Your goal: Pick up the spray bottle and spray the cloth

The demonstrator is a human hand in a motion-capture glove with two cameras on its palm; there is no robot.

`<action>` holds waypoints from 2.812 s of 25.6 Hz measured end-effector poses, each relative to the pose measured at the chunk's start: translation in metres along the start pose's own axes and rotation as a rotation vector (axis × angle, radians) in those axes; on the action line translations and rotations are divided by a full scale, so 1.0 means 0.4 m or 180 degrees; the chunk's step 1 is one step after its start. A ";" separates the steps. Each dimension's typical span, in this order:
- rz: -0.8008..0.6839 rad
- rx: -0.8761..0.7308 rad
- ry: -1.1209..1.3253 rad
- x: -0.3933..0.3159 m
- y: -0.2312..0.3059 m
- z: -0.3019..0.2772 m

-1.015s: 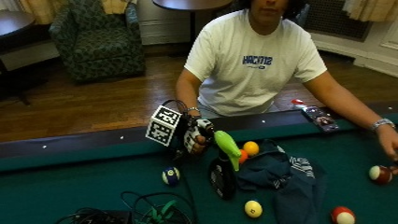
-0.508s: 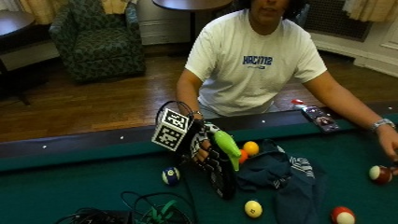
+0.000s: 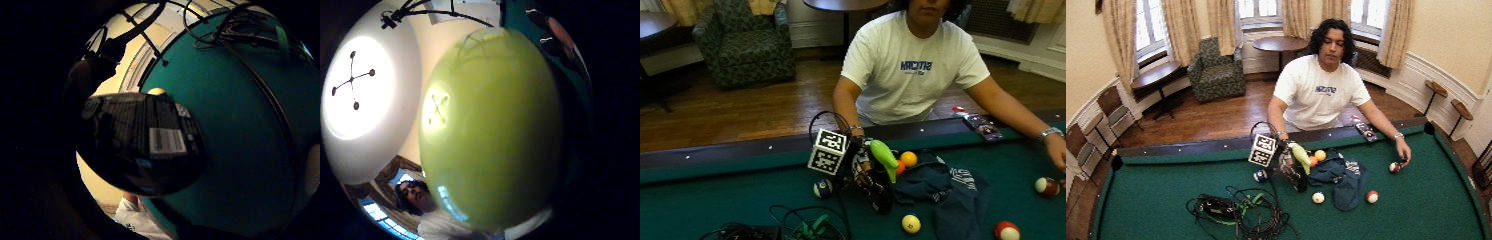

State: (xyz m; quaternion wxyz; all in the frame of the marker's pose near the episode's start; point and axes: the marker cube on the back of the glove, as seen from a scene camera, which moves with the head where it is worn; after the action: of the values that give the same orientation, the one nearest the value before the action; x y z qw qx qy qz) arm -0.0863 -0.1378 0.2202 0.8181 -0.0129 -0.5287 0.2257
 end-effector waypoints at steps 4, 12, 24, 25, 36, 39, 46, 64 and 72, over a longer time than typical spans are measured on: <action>0.0038 0.0036 -0.0008 -0.001 -0.026 0.011; -0.0066 0.0207 0.0008 0.003 -0.055 0.036; -0.0176 0.0306 0.0010 0.013 -0.111 0.053; -0.0158 0.0308 0.0006 0.013 -0.116 0.054; 0.0086 0.0616 0.0085 0.019 -0.157 0.054; 0.0175 0.0732 0.0049 0.018 -0.155 0.054; -0.0014 0.0665 -0.0192 -0.001 -0.149 0.058; -0.0821 0.0268 0.0836 -0.243 -0.122 -0.140; -0.0969 -0.0441 0.2013 -0.353 -0.119 -0.113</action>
State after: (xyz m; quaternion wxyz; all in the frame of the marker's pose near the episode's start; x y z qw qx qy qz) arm -0.0779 -0.2248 0.0913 0.9627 -0.0585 -0.2593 0.0497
